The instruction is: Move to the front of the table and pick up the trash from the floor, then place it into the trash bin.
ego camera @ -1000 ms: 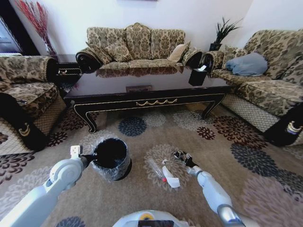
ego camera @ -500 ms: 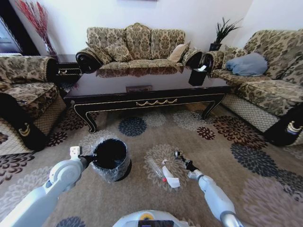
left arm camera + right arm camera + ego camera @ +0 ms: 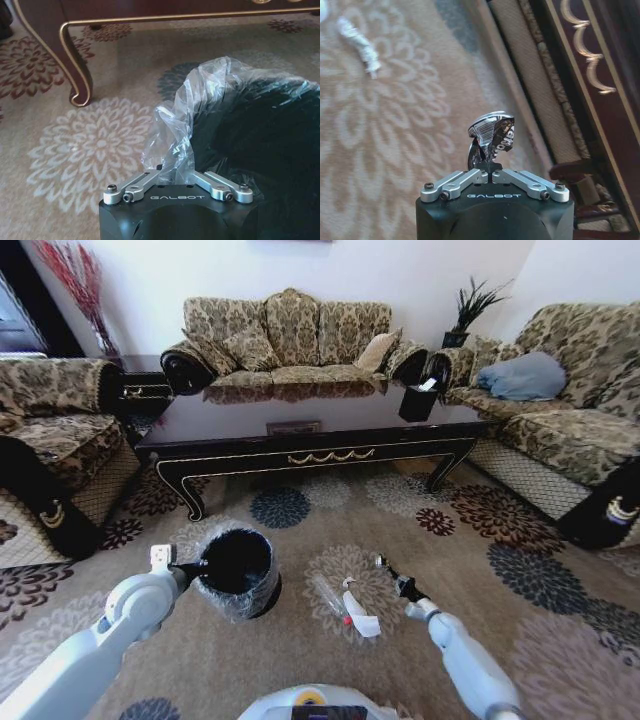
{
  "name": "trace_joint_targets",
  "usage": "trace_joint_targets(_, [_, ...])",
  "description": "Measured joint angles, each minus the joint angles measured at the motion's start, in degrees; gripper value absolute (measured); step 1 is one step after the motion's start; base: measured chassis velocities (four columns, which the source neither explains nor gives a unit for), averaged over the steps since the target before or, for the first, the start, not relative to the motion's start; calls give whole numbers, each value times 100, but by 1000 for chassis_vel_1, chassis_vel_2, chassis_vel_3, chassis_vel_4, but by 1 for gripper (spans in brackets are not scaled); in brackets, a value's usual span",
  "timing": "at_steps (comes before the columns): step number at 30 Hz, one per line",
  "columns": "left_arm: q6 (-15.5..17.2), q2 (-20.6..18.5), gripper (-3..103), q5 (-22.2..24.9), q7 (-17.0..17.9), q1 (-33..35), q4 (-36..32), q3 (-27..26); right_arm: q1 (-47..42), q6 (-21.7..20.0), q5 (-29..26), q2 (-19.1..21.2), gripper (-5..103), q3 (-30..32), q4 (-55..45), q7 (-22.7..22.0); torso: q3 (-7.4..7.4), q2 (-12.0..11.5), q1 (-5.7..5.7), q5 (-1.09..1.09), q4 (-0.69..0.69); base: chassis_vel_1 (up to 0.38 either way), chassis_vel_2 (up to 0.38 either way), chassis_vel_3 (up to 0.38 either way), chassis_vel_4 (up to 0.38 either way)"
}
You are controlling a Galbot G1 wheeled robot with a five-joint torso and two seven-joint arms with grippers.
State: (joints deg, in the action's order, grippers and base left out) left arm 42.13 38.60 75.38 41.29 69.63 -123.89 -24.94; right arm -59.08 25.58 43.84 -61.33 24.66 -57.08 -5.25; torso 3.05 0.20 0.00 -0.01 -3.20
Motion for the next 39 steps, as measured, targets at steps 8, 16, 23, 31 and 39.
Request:
trace_joint_targets(8, [3, -126, 3, -227, -123, -360, 111, 989, -659, 33, -1051, 483, 0, 23, -1233, 168, 0, 0, 0, 1, 2, 0, 0, 0, 0])
trace_joint_targets(16, [3, -160, 3, -441, -294, -886, 80, 1781, -1088, 58, -1703, 725, 0, 47, -2278, 105, 0, 0, 0, 2, 5, 0, 0, 0, 0])
trace_joint_targets(23, [3, 75, 3, -385, -258, -1870, 302, 2657, -1716, -88, -2145, 936, 0, 230, -3284, 186, 0, 0, 0, 0, 1, 0, 0, 0, 0])
trace_joint_targets(31, [2, 443, 3, -191, -69, -2801, 708, 3472, -2335, -388, -2603, 1133, 0, 448, -4643, 261, 0, 0, 0, 1, 4, 0, 0, 0, 0])
trace_joint_targets(39, [1, 1222, 3, 17, 220, -3681, 1095, 4486, -2694, -660, -2850, 1259, 0, 503, -5723, 263, 0, 0, -1, 2, 2, 0, 0, 0, 0])
